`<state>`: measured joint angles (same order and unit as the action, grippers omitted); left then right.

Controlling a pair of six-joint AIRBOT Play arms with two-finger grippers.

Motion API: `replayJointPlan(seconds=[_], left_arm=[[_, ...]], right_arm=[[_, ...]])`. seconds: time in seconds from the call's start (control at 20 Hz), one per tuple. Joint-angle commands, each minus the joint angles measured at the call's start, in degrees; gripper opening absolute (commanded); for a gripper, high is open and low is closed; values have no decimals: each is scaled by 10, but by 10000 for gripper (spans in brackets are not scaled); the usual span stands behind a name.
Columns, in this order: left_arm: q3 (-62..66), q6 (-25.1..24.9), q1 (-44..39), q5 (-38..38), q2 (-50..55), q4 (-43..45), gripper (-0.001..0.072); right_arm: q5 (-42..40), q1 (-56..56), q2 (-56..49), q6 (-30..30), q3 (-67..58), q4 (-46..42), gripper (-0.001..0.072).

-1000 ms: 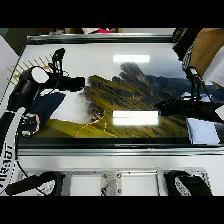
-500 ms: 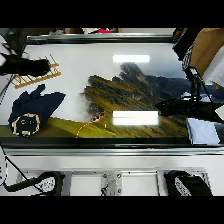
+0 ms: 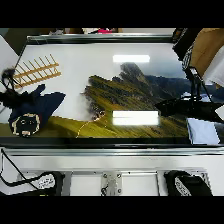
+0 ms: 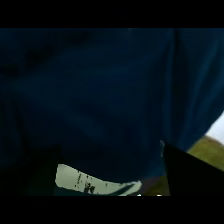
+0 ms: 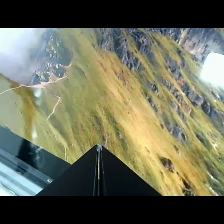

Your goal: Fold the clothes and pants, and hang the long-sleeved shirts on hangers.

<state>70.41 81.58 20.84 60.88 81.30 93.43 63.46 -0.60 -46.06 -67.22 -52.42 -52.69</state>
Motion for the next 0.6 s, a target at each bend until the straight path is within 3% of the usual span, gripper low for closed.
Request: replayJointPlan(seconds=[0.0, 0.2, 0.25, 0.3, 0.35, 0.55], left_arm=[[-77, 12, 7, -67, 49, 59, 693], [-85, 35, 7, -62, 98, 59, 689], [-81, 55, 7, -55, 101, 59, 452], [-73, 59, 7, -45, 100, 56, 161], [-61, 59, 5, -37, 92, 53, 15], [29, 59, -54, 1, -2, 35, 15]], right_arm=[[0, 0, 0, 0, 0, 0, 19], [0, 0, 0, 0, 0, 0, 18], [0, 0, 0, 0, 0, 0, 18], [0, 0, 0, 0, 0, 0, 19], [0, 0, 0, 0, 0, 0, 18], [0, 0, 0, 0, 0, 0, 19]])
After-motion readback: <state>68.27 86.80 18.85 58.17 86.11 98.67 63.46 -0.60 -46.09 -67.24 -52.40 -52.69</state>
